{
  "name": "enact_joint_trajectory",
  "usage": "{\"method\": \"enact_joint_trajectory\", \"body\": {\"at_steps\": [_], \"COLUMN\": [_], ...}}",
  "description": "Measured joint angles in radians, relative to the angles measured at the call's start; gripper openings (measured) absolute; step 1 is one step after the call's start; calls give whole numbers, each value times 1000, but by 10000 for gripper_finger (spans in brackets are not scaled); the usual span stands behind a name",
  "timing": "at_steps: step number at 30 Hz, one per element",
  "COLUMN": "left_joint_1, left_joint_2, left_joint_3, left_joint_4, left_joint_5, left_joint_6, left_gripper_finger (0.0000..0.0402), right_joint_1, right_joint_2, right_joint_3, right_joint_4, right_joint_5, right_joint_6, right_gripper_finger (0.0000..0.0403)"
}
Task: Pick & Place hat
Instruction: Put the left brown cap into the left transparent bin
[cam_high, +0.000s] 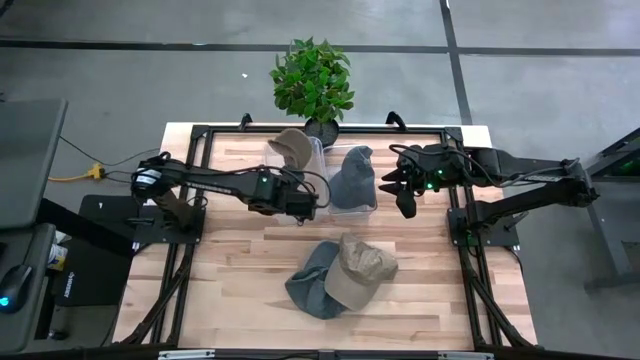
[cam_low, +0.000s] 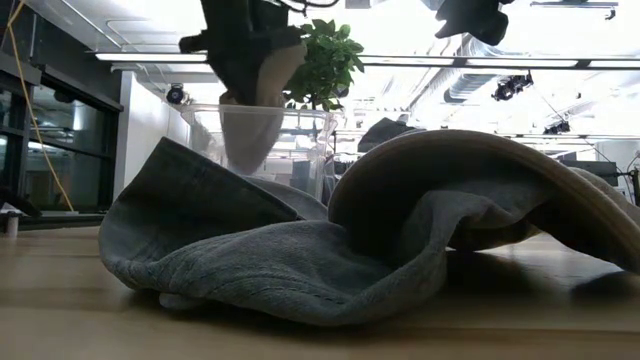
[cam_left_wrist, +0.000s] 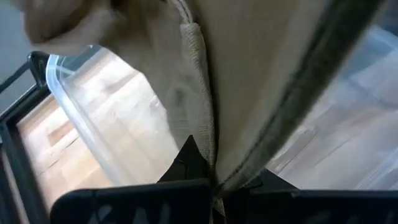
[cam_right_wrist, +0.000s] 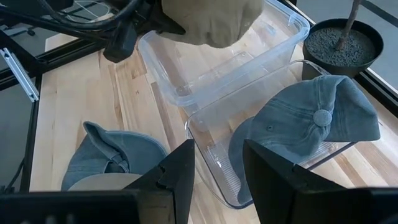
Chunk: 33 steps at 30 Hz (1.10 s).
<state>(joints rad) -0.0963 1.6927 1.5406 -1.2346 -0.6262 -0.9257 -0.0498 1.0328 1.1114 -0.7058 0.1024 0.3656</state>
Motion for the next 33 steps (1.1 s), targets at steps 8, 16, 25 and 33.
{"method": "enact_joint_trajectory", "body": {"at_steps": [8,16,25,33], "left_joint_1": [2,34,40,41], "left_joint_2": [55,91,111,115], "left_joint_3": [6,0,5,3], "left_joint_4": [38,44,36,31], "left_joint_5": [-19,-3,14,44], "left_joint_6": [55,123,172,194], "left_gripper_finger": [0,0,0,4], "right_joint_1": [0,0,0,0], "right_joint_2": [0,0,0,0], "right_joint_3": [0,0,0,0], "right_joint_4": [1,0,0,-2], "right_joint_5": [0,0,-1,-5], "right_joint_6": [0,2,11,19], "right_gripper_finger": [130,130,130,130]}}
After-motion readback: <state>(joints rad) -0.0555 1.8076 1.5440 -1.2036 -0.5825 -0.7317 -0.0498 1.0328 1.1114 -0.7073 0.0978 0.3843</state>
